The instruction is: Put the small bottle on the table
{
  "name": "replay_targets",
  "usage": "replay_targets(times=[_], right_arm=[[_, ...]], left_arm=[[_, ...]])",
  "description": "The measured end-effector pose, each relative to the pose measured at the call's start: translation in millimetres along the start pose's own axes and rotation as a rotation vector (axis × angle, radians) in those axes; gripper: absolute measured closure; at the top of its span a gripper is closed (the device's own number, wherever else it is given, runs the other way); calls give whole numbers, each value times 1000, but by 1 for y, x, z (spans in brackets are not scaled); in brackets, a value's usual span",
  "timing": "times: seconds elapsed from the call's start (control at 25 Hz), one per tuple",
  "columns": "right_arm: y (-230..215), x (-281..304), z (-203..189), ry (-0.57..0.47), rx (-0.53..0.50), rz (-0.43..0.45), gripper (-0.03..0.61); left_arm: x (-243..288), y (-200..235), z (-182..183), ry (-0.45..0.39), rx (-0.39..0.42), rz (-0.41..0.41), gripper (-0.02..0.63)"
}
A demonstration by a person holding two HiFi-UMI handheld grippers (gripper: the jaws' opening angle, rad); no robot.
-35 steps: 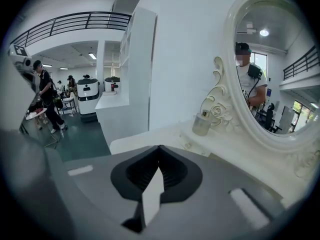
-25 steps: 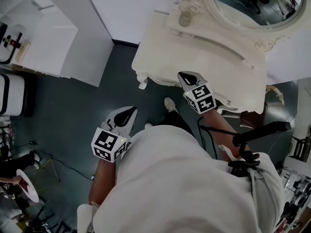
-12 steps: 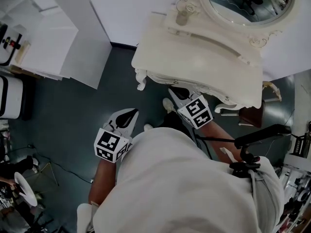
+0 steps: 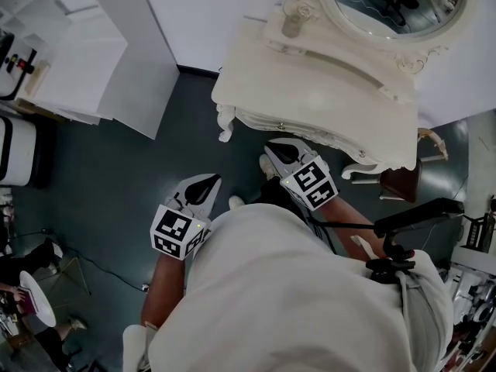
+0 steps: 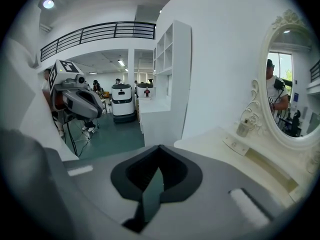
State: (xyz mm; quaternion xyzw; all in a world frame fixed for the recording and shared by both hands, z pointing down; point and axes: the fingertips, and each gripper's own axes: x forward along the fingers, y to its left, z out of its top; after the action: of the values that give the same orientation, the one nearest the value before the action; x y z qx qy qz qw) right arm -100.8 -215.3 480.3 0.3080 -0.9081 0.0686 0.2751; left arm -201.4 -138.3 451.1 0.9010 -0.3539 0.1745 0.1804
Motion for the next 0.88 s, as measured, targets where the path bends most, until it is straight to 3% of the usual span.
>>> replay_targets(times=[0.88], right_arm=[[0, -1, 0, 2, -15, -5, 578]], left_arm=[[4, -1, -3, 7, 6, -15, 611]])
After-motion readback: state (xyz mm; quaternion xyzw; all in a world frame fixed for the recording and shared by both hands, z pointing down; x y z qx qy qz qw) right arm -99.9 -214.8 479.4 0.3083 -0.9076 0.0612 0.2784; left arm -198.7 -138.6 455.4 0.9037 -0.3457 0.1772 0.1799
